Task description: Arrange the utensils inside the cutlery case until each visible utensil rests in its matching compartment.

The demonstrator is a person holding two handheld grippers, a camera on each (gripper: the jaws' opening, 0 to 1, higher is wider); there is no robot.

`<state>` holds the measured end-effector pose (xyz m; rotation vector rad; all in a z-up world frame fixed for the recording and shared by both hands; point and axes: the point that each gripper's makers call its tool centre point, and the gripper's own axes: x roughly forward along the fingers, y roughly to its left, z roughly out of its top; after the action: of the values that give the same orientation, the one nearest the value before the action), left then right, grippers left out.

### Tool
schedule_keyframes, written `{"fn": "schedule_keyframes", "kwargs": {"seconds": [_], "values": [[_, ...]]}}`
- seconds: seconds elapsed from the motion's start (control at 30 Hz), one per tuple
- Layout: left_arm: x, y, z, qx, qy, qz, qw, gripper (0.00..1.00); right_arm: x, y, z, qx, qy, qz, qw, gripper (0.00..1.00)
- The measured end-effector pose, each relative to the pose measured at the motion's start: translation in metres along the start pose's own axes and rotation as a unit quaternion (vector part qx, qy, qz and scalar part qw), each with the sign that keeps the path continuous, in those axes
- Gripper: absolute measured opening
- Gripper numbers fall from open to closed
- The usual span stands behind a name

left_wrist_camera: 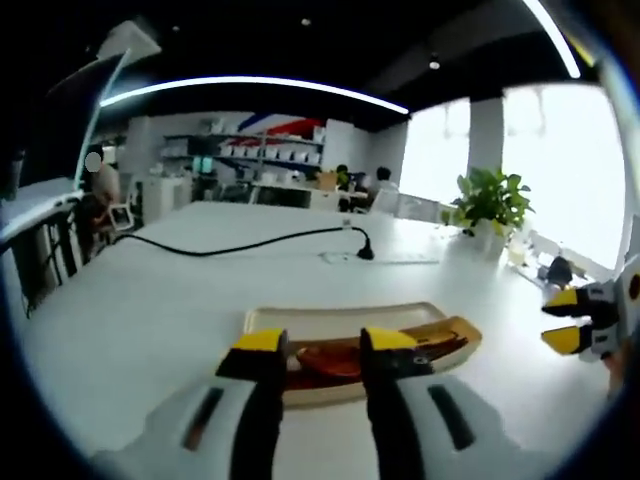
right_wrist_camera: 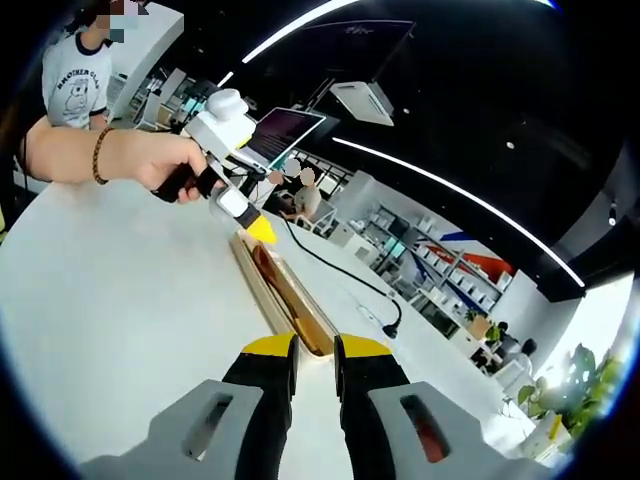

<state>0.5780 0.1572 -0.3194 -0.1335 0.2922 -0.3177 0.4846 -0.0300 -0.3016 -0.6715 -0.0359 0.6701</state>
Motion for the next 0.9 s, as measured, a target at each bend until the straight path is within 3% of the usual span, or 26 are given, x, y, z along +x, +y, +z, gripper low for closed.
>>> {"fn": "schedule_keyframes", "kwargs": {"seconds": [0.17,0.3,0.37,0.5,0.9], "values": [[-0.005,0.000,0.005,-0.027,-0.001,-0.024,0.9994,0.15,0.000,0.000,0.000,-0.001,0.000,0.000,1.0000,0.14],[-0.005,-0.010,-0.005,-0.059,0.032,-0.068,0.9954,0.01,-0.001,0.000,0.000,0.000,0.001,-0.001,1.0000,0.14],[-0.006,-0.012,-0.011,-0.053,0.052,-0.076,0.9943,0.01,-0.001,0.000,0.000,0.000,0.001,-0.002,1.0000,0.14],[-0.008,-0.016,-0.019,-0.042,0.063,-0.072,0.9945,0.01,-0.001,0.001,0.000,0.002,0.002,-0.001,1.0000,0.14],[0.000,-0.006,-0.027,-0.045,0.075,-0.060,0.9943,0.01,-0.001,-0.001,0.001,-0.001,0.000,-0.003,1.0000,0.14]]}}
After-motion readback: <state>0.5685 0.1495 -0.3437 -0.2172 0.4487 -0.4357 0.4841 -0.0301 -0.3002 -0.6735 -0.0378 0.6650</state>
